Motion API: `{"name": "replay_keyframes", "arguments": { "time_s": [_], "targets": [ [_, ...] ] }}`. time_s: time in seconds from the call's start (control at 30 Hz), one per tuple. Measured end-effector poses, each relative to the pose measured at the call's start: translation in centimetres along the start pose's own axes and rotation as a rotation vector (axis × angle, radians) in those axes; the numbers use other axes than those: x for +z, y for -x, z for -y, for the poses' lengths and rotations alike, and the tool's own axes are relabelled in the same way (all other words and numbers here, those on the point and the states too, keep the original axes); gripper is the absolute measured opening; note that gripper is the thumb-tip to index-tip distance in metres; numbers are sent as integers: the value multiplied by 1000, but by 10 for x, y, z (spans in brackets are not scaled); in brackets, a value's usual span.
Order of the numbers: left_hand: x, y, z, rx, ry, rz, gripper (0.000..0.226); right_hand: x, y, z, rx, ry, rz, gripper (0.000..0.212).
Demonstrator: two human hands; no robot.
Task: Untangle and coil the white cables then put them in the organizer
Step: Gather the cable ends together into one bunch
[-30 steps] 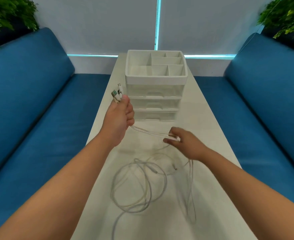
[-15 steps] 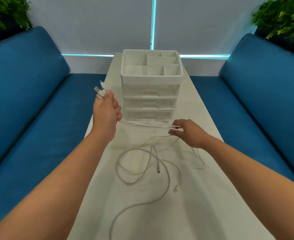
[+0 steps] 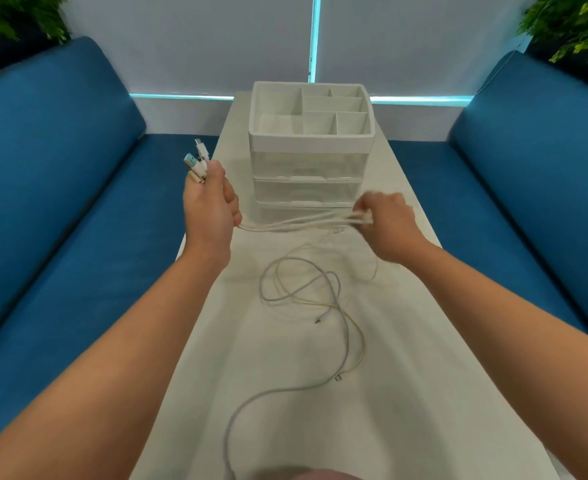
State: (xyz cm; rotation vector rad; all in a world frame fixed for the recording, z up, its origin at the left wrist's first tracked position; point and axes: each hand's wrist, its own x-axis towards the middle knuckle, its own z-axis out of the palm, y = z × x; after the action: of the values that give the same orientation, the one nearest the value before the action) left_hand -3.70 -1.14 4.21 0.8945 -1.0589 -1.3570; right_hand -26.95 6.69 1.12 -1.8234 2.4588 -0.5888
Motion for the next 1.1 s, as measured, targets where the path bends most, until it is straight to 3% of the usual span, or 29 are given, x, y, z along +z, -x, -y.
{"name": "replay_keyframes", "arguments": {
  "time_s": [0.1,0.27,0.33,0.43,0.57,0.67,0.77,0.87,0.97,1.03,1.1],
  "targets": [
    [-8,5,9,-45,-7,3,30,10,15,-7,-66,212,347,33],
    [-12,8,5,-47,3,7,31,3,22,-6,-6,52,520,16],
    [-13,9,3,-54,11,2,32,6,23,-7,3,69,469,14],
    [-15,15,4,-84,10,12,34,22,31,-10,15,-1,260,18],
    [-24,22,7,-126,34,27,40,38,54,3,68,-268,163,64],
    [-33,27,10,-145,64,7,39,41,73,16,0,-155,94,83],
    [-41,31,13,-148,107,-34,39,39,90,27,-51,-24,-93,77],
    [-45,33,15,-144,145,-72,38,43,104,35,-252,-44,-238,48],
    [-45,34,15,-147,169,-80,38,52,114,40,-381,-52,103,26],
    [-44,35,15,-150,172,-73,38,72,112,34,-420,115,347,34],
    [-42,36,15,-158,168,-65,38,92,108,23,-402,284,419,43]
  ]
}}
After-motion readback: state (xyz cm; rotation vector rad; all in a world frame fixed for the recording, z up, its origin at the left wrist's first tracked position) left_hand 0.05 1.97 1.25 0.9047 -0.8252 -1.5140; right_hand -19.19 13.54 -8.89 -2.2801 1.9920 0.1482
